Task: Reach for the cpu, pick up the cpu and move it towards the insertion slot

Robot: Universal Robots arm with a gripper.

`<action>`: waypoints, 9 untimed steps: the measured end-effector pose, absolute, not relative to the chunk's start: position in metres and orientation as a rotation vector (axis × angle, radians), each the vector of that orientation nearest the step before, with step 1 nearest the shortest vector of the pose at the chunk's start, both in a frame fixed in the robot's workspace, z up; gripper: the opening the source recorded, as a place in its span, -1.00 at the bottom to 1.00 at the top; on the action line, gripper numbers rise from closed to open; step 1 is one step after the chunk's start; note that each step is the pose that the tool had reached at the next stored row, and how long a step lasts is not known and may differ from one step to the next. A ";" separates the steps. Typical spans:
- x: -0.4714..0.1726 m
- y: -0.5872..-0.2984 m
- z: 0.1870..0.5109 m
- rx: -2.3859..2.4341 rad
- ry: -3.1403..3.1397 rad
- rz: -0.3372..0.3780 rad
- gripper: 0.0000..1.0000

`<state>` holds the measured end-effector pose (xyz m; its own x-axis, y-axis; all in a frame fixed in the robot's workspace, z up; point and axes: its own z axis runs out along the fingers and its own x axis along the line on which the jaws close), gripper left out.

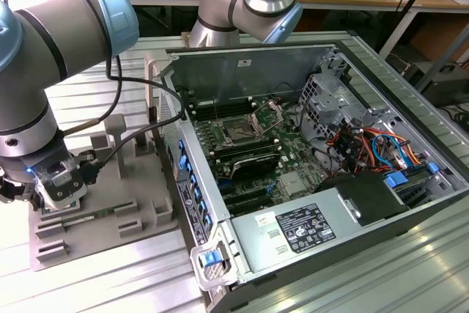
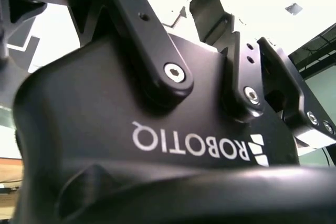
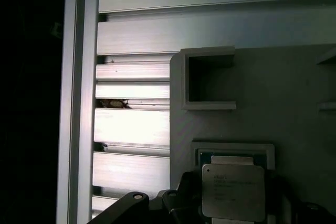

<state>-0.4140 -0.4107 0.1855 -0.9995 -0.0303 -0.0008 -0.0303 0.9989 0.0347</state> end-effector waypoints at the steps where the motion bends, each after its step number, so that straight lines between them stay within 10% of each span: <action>1: -0.414 -0.411 0.186 -0.048 3.140 0.055 0.36; 9: -0.414 -0.411 0.186 -0.048 3.140 0.055 0.19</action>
<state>-0.4140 -0.4108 0.1855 -0.9995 -0.0304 -0.0009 -0.0304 0.9989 0.0350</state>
